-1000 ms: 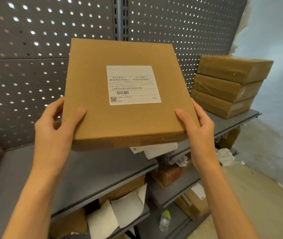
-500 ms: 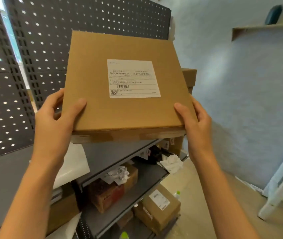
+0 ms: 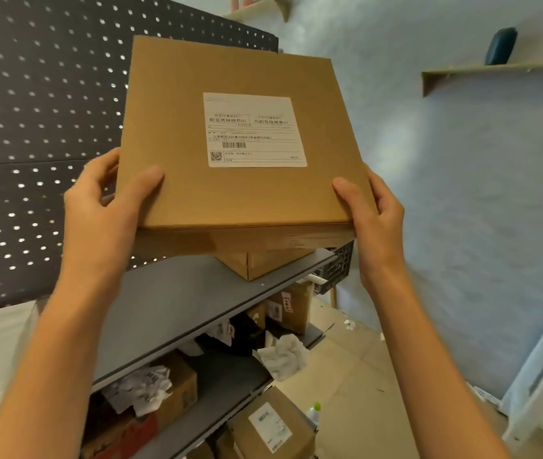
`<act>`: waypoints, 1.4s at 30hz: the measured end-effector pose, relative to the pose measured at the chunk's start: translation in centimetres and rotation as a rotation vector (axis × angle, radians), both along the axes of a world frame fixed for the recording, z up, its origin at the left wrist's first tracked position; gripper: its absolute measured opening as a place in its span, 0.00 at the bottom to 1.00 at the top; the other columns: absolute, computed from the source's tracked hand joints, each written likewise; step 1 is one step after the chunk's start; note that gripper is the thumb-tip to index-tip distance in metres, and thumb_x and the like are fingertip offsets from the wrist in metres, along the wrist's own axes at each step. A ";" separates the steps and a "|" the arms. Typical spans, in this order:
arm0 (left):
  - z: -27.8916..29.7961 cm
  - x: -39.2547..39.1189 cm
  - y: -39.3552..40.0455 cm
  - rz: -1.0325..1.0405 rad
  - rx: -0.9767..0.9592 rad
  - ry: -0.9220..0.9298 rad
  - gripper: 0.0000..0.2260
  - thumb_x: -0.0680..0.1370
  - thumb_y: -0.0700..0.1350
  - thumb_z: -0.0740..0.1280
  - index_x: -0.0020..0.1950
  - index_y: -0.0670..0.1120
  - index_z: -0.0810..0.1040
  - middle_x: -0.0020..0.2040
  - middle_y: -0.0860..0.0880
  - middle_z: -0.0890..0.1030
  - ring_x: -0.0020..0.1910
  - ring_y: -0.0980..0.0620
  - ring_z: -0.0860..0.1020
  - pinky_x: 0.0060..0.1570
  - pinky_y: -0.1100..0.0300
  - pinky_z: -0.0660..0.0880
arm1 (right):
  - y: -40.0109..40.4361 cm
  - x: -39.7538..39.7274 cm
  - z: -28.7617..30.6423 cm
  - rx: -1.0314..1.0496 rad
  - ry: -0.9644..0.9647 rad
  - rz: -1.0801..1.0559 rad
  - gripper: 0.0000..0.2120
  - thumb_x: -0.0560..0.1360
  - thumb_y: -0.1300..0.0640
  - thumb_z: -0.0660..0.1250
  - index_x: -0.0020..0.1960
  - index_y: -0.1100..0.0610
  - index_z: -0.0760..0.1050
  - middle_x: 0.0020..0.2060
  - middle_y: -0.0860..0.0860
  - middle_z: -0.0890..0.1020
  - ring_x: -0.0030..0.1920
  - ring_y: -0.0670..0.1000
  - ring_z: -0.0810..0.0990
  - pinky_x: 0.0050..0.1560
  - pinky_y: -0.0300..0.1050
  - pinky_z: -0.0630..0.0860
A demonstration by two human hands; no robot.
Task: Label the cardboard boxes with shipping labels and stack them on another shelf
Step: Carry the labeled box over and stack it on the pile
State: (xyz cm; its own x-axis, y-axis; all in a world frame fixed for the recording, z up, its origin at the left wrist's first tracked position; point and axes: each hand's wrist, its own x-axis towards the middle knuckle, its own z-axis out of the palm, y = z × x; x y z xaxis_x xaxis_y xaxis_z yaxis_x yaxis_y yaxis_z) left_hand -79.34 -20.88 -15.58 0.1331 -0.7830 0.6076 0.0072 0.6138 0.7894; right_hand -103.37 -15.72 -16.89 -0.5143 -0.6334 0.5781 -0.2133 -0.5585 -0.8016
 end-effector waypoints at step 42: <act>7.4 -21.6 -17.1 0.451 0.037 0.008 0.05 0.74 0.51 0.64 0.39 0.56 0.78 0.32 0.63 0.76 0.32 0.65 0.73 0.35 0.61 0.67 | -30.3 -20.8 9.5 0.076 0.154 0.496 0.07 0.75 0.48 0.66 0.52 0.48 0.76 0.50 0.46 0.80 0.52 0.48 0.78 0.52 0.44 0.77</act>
State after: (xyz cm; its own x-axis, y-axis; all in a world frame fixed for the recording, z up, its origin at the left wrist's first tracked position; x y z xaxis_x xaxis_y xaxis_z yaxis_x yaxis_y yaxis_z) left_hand -100.90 -38.00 -8.20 0.4711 -0.6667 0.5775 -0.2482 0.5281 0.8121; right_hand -124.21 -46.00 -7.35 -0.0544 -0.8224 0.5664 -0.0559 -0.5638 -0.8240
